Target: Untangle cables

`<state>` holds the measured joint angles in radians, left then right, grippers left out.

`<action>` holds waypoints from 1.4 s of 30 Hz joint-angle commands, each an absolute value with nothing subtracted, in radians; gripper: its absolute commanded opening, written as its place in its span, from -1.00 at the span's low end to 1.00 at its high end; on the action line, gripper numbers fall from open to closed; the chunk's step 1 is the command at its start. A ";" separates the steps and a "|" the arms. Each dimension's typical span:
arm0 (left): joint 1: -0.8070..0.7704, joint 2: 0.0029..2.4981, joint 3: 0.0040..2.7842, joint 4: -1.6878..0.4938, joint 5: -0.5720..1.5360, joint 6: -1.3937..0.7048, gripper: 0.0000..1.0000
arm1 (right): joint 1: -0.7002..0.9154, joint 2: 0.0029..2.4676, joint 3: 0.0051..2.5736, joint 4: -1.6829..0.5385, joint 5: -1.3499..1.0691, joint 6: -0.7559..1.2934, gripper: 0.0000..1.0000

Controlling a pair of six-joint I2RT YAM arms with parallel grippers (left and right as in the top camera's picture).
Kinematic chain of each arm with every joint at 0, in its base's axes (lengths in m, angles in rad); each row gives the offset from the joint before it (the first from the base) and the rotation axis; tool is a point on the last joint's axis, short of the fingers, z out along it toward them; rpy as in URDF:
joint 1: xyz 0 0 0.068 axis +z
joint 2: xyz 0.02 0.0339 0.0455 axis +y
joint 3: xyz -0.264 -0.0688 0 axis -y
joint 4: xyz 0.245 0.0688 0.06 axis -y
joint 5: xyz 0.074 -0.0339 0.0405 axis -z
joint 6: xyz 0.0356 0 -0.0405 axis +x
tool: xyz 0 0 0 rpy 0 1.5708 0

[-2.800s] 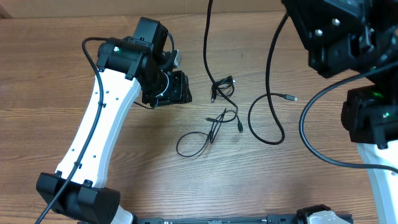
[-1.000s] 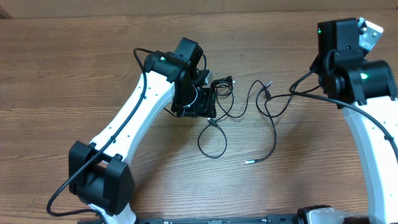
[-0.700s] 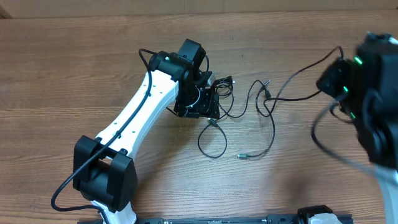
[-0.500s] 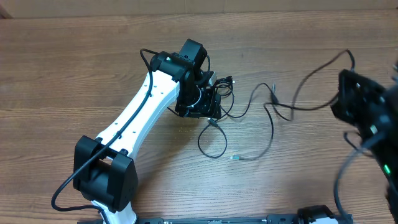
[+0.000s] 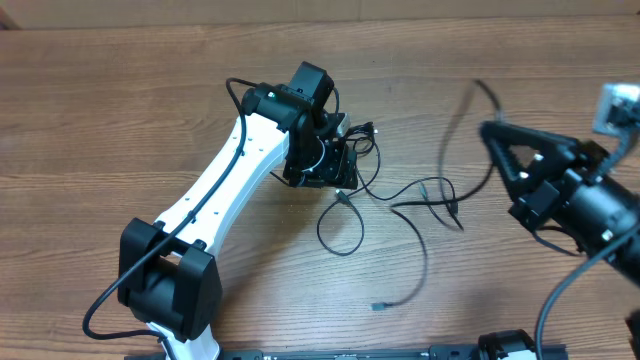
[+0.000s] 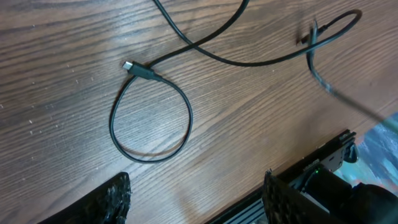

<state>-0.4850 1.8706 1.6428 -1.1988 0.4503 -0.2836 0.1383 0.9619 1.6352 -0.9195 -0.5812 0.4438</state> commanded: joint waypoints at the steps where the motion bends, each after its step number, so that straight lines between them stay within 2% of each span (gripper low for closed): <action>1: -0.493 1.877 1.644 -1.199 0.465 -0.265 0.36 | 0.140 1.015 1.644 -0.865 -0.872 0.437 -0.93; 6: -0.492 1.877 1.644 -1.207 0.473 -0.253 0.36 | 0.140 1.092 1.644 -0.869 -0.893 0.441 -0.93; 10: -0.492 1.877 1.644 -1.207 0.545 -0.165 0.36 | 0.140 1.131 1.644 -0.867 -0.926 0.442 -0.93; 15: -0.490 1.877 1.645 -1.189 0.666 -0.126 0.34 | 0.140 1.152 1.644 -0.779 -1.150 0.451 -0.93; 17: -0.484 1.877 1.645 -1.177 0.703 -0.126 0.34 | 0.140 1.151 1.644 -0.691 -1.225 0.552 -0.93; 20: -0.466 1.876 1.647 -1.170 0.796 -0.100 0.34 | 0.140 1.151 1.644 -0.612 -1.230 0.651 -0.93; 24: -0.434 1.873 1.647 -1.178 1.042 0.074 0.24 | 0.140 1.151 1.644 -0.584 -1.229 0.681 -0.93; 31: -0.318 1.778 1.647 -1.181 1.049 0.081 0.34 | 0.140 1.161 1.644 -0.596 -1.130 0.598 -0.93; 34: -0.263 1.709 1.647 -1.189 0.986 0.031 0.39 | 0.140 1.181 1.644 -0.631 -1.052 0.598 -0.93; 38: -0.218 1.608 1.647 -1.200 0.946 -0.038 0.45 | 0.144 1.234 1.644 -0.645 -1.069 0.598 -0.93; 42: -0.223 1.535 1.647 -1.167 0.947 -0.327 0.45 | 0.199 1.290 1.644 -0.645 -1.085 0.597 -0.93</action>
